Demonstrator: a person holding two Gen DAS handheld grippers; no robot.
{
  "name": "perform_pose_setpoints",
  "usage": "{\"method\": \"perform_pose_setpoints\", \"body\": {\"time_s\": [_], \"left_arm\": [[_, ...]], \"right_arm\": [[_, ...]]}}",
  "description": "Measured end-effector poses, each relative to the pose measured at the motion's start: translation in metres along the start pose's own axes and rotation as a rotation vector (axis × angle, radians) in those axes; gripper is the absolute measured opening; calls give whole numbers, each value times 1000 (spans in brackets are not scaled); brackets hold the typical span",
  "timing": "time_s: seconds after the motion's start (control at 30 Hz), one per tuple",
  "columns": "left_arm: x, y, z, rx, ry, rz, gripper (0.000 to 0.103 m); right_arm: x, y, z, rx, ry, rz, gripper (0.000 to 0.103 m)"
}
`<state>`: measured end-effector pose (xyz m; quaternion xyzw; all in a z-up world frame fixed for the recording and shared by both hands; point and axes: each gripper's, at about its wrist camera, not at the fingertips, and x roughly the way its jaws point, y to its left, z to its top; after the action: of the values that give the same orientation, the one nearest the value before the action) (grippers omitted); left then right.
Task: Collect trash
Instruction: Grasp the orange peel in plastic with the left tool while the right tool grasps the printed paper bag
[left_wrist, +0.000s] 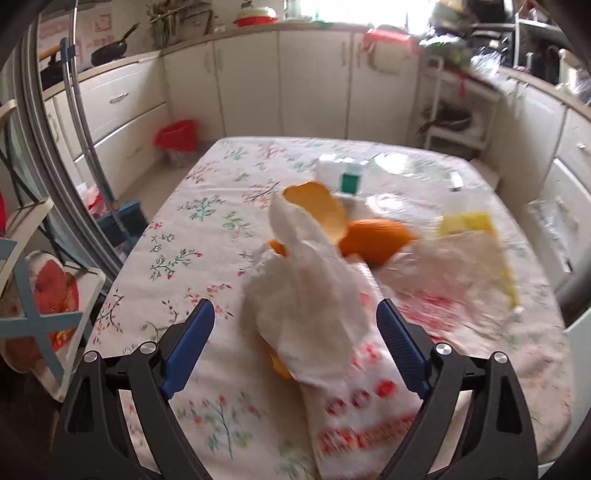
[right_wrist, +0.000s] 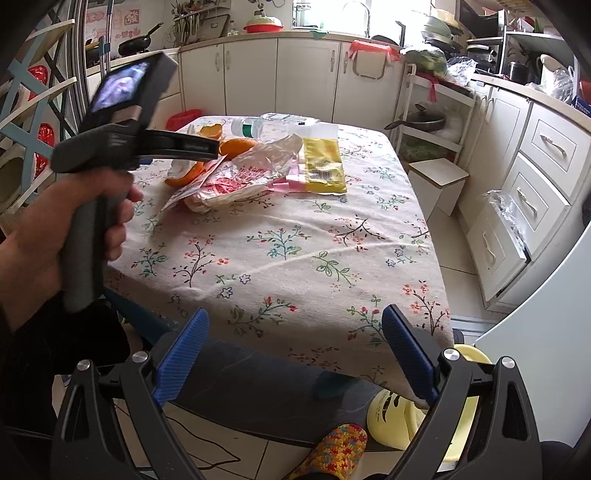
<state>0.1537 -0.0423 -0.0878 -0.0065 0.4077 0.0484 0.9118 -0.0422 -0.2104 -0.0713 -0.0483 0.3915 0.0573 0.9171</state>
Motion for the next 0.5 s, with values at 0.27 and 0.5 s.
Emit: {"method": "perform_pose_setpoints", "body": {"time_s": [0.27, 0.5], "left_arm": [[2, 43, 1, -79, 87, -187, 11], [-35, 74, 9, 13, 73, -267, 10]], "right_arm": [[0, 25, 27, -41, -63, 59, 91], [20, 62, 74, -112, -92, 180, 91]]}}
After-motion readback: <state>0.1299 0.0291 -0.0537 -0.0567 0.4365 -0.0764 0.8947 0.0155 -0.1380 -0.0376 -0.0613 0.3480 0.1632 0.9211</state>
